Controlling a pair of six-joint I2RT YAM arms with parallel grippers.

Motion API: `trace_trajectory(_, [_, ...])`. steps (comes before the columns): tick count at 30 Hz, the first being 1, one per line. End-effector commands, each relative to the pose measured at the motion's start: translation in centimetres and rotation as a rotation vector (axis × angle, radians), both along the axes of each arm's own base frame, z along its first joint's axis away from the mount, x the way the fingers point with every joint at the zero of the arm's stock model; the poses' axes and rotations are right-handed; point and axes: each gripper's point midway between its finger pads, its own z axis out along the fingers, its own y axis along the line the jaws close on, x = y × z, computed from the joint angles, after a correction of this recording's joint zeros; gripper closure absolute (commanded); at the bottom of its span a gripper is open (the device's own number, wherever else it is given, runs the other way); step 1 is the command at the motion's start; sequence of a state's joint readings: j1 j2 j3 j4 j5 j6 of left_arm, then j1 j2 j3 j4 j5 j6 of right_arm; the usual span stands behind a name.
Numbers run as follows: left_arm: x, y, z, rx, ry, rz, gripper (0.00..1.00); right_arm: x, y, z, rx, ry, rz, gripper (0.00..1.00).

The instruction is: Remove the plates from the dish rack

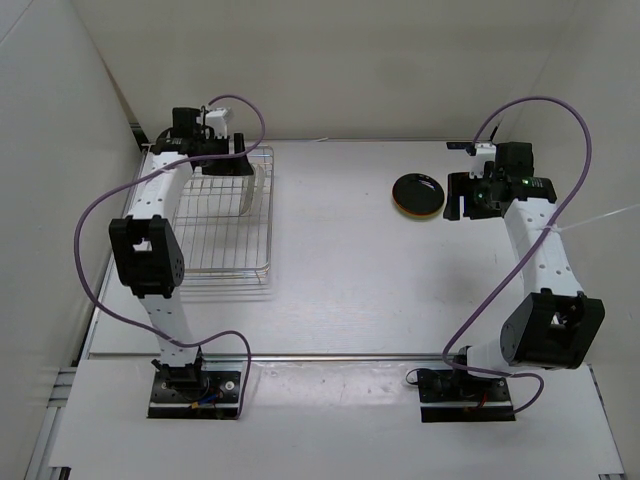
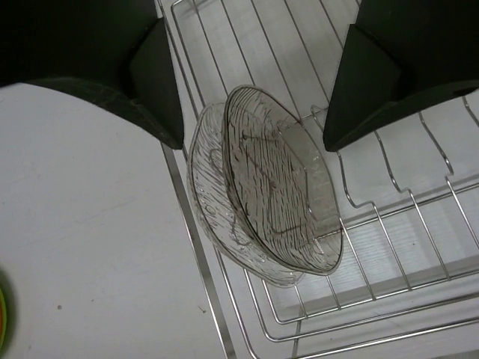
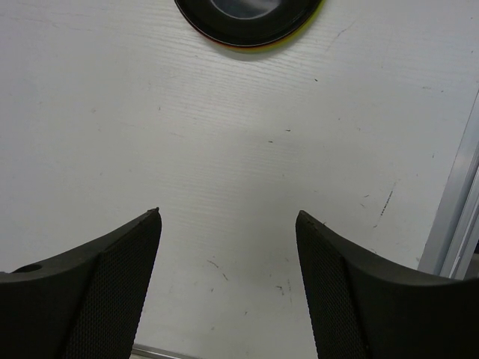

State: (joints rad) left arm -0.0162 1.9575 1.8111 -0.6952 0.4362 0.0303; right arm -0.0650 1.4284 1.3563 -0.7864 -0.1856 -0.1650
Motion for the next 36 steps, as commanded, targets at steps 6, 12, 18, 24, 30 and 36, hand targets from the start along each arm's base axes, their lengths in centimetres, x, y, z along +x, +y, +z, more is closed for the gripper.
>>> trace_trajectory(6, [1.3, -1.0, 0.3, -0.014, -0.026, -0.037, 0.35, 0.3, 0.0, 1.3, 0.000, -0.057, -0.009, 0.24])
trace_trajectory(12, [1.2, -1.4, -0.4, -0.007, -0.008, -0.041, 0.37, 0.3, 0.0, 1.3, 0.000, -0.057, -0.009, 0.24])
trace_trajectory(18, [0.7, -2.2, -1.2, 0.000, 0.012, -0.053, 0.44, 0.2, 0.0, 1.6, 0.000, -0.066, -0.009, 0.25])
trace_trajectory(24, [0.5, -2.5, -2.3, 0.008, 0.031, -0.056, 0.55, 0.2, 0.0, 1.7, -0.001, -0.077, -0.009, 0.25])
trace_trajectory(30, [0.5, -3.0, -2.8, 0.008, 0.041, -0.065, 0.70, 0.1, -0.2, 1.1, -0.008, -0.067, -0.015, 0.25])
trace_trajectory(36, [0.4, -2.8, -3.0, 0.015, 0.049, -0.059, 0.78, 0.0, -0.3, 1.4, -0.015, -0.076, -0.021, 0.25])
